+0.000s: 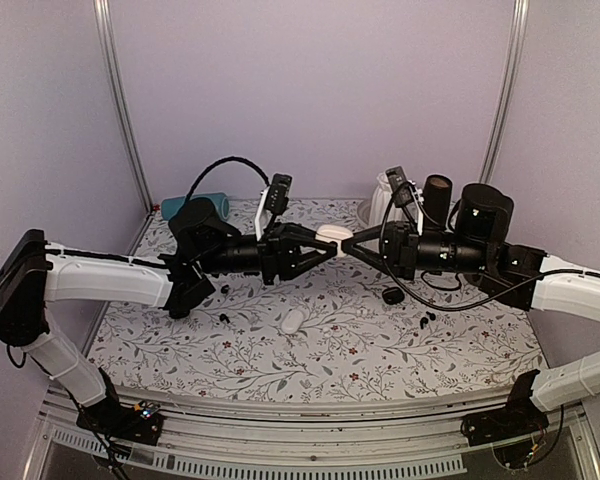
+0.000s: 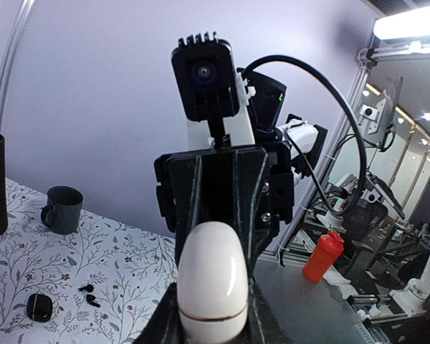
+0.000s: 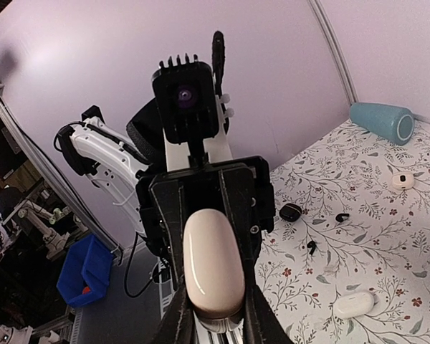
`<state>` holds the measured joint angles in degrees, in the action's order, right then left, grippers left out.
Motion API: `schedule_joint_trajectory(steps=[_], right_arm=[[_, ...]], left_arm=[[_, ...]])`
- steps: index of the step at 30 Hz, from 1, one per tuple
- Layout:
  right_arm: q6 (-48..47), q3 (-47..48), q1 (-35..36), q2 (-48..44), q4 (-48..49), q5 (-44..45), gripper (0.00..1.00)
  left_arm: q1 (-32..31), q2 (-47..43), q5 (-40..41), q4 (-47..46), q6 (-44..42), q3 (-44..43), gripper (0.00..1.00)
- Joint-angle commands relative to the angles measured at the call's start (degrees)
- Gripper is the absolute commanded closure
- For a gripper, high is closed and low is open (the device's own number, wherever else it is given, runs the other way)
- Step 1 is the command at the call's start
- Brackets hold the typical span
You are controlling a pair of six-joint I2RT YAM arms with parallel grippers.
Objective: Insert the wireless bluetooth earbuds into the charging case
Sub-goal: Pass from the left arm to the right, then place the charging case with the earbuds at the center of the board.
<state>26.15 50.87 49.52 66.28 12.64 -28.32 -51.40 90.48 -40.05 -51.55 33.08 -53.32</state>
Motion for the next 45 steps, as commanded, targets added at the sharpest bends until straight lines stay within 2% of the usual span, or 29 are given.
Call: schedule_joint_trajectory(steps=[1, 5, 8, 9, 10, 13, 19, 22, 37, 45], right_arm=[[2.59, -0.99, 0.32, -0.42, 2.84, 3.03, 0.95], [3.41, -1.99, 0.37, -1.59, 2.91, 6.23, 0.96], [3.87, -3.0, 0.28, -2.85, 2.76, 9.06, 0.96], [3.96, -3.3, 0.31, -3.31, 2.62, 10.01, 0.96], [3.99, -3.51, 0.2, -3.73, 2.34, 11.66, 0.96], [4.29, -3.94, -0.18, -4.69, 0.59, 15.27, 0.96], [5.43, -3.9, -2.32, -4.74, -5.17, 23.16, 0.96], [6.86, -4.59, -4.53, -4.31, -6.9, 24.38, 0.96], [12.93, -6.29, -19.02, 4.07, -11.55, 23.28, 0.96], [14.17, -6.35, -27.28, 11.99, -9.97, 20.07, 0.96]], left_arm=[[0.86, 0.72, 0.02, -0.67, -0.31, -1.11, 0.74], [1.42, 0.16, 1.19, 0.12, -0.75, -0.31, 0.49], [1.78, -0.56, 2.51, 0.69, -1.66, 0.75, 0.37], [1.86, -0.76, 3.19, 1.3, -2.03, 0.9, 0.22], [1.94, -1.03, 3.69, 2.41, -2.66, 1.14, 0.14], [2.3, -1.75, 5.64, 4.0, -4.24, 1.88, 0.04], [2.74, -4.39, 12.61, 9.2, -7.98, 3.57, 0.04], [2.86, -6.26, 14.8, 11.17, -10.09, 4.29, 0.04], [3.14, -11.31, 16.01, 15.81, -13.57, 5.46, 0.04], [3.09, -13.1, 16.23, 16.52, -13.57, 5.86, 0.04]])
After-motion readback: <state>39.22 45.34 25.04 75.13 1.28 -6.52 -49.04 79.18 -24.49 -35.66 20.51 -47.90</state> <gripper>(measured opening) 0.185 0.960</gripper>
